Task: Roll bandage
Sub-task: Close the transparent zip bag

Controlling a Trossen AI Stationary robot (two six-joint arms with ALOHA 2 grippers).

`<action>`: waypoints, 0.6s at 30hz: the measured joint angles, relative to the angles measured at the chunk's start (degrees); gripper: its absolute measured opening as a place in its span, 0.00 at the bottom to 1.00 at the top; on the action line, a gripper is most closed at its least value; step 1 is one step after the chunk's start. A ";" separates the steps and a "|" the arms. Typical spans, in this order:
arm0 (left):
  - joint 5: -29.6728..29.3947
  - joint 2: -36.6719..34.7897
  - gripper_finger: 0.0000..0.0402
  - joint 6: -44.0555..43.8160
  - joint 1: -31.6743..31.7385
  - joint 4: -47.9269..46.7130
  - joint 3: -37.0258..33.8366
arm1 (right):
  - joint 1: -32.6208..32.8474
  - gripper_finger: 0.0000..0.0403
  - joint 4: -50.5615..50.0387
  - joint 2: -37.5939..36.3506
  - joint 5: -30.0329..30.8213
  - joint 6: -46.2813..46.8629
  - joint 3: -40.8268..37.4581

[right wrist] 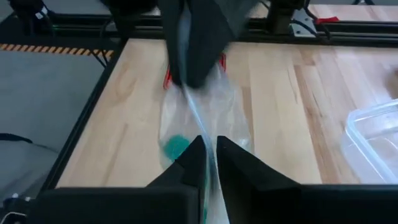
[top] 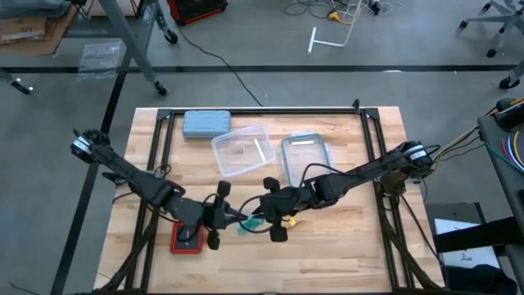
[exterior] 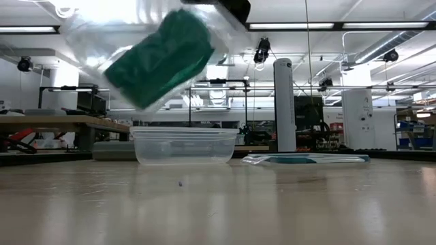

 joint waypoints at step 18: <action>-0.14 -3.24 0.00 0.72 -3.89 0.41 -0.01 | 0.93 0.09 4.18 -2.27 -4.28 0.11 0.11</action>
